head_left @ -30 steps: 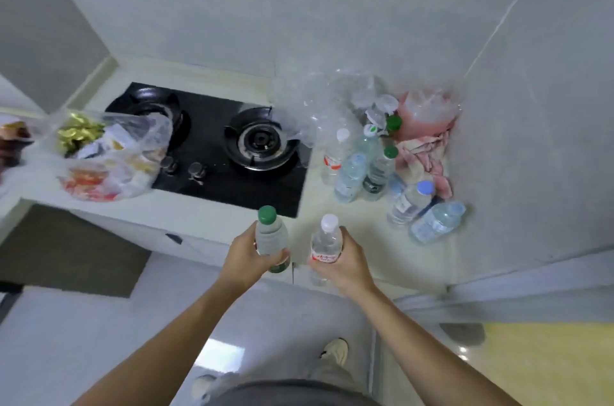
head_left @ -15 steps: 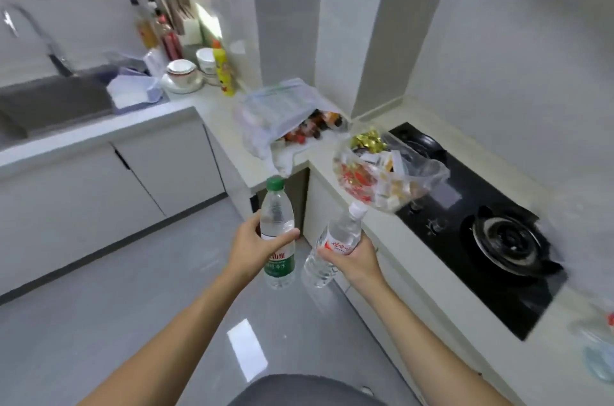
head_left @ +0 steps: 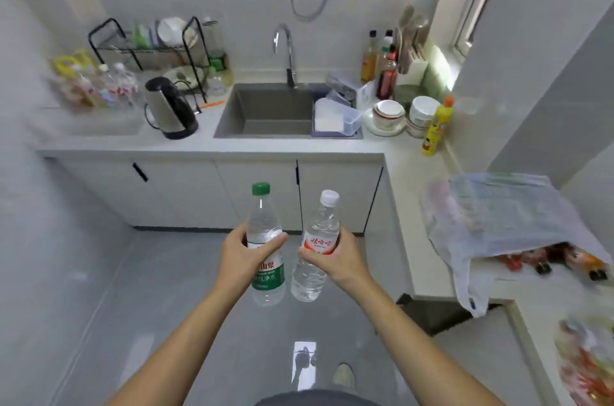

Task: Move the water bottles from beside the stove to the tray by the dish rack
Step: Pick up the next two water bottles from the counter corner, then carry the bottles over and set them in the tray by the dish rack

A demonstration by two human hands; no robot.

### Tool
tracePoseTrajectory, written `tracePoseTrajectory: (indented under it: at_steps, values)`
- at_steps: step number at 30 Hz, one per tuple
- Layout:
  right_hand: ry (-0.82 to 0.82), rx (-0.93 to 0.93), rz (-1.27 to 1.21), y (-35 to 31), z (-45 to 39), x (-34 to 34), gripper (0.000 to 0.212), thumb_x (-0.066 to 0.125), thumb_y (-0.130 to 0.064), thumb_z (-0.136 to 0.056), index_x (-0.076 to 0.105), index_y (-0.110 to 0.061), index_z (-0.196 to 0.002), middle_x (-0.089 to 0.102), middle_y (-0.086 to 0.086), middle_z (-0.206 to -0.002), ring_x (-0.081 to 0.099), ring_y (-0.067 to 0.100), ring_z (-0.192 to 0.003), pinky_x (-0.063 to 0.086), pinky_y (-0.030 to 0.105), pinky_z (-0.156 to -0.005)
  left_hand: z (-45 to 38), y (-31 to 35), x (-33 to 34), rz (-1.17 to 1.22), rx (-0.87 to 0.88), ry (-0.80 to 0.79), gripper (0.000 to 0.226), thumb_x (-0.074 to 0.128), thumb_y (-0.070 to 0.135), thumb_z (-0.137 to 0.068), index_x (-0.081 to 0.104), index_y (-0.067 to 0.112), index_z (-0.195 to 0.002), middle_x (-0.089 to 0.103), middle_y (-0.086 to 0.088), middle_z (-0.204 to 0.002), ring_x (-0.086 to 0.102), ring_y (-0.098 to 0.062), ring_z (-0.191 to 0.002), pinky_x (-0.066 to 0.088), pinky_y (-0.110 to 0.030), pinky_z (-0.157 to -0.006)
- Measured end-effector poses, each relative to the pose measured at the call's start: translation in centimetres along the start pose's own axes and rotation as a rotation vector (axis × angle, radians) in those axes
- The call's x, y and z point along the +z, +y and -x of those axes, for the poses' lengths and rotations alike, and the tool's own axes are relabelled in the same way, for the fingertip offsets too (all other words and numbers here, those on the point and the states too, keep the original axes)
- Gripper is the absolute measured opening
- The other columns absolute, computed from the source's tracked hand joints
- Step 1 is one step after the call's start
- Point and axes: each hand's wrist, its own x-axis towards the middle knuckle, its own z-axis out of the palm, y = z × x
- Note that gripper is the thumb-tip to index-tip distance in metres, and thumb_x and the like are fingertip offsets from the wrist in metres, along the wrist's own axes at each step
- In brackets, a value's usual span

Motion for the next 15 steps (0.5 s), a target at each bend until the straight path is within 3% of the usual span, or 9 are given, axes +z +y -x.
tracePoseTrajectory:
  at_steps: [5,8,15]
  values:
    - [-0.226,-0.089,0.081,-4.6,-11.1,5.4,0.07,0.095,-0.053,-0.059,0.062,-0.035,-0.118,0.075,-0.011,-0.107,0.074,0.008,-0.099,0.063,0.04,-0.093,-6.7,0.0,-6.6,0.03,-0.079,0.278,0.029,0.094,0.025,-0.076,0.075,0.018,-0.097,0.081,0.004,-0.089,0.078,-0.01,-0.081,0.06,-0.032,-0.077]
    - [-0.335,-0.135,0.111,-7.4,-15.9,9.8,0.064,0.095,-0.047,-0.063,0.063,-0.034,-0.116,0.075,-0.01,-0.104,0.074,0.009,-0.098,0.063,0.037,-0.091,-9.6,-1.1,-10.6,0.079,-0.143,0.435,0.032,0.095,0.027,-0.074,0.074,0.019,-0.096,0.081,0.004,-0.087,0.078,-0.012,-0.08,0.062,-0.037,-0.078]
    - [-0.485,-0.17,0.178,-11.6,-26.5,23.3,0.053,0.095,-0.041,-0.064,0.066,-0.028,-0.107,0.077,-0.004,-0.095,0.076,0.014,-0.088,0.065,0.043,-0.084,-18.3,-5.0,-20.8,0.148,-0.209,0.613,0.032,0.097,0.027,-0.072,0.074,0.019,-0.093,0.081,0.003,-0.084,0.078,-0.011,-0.076,0.058,-0.034,-0.071]
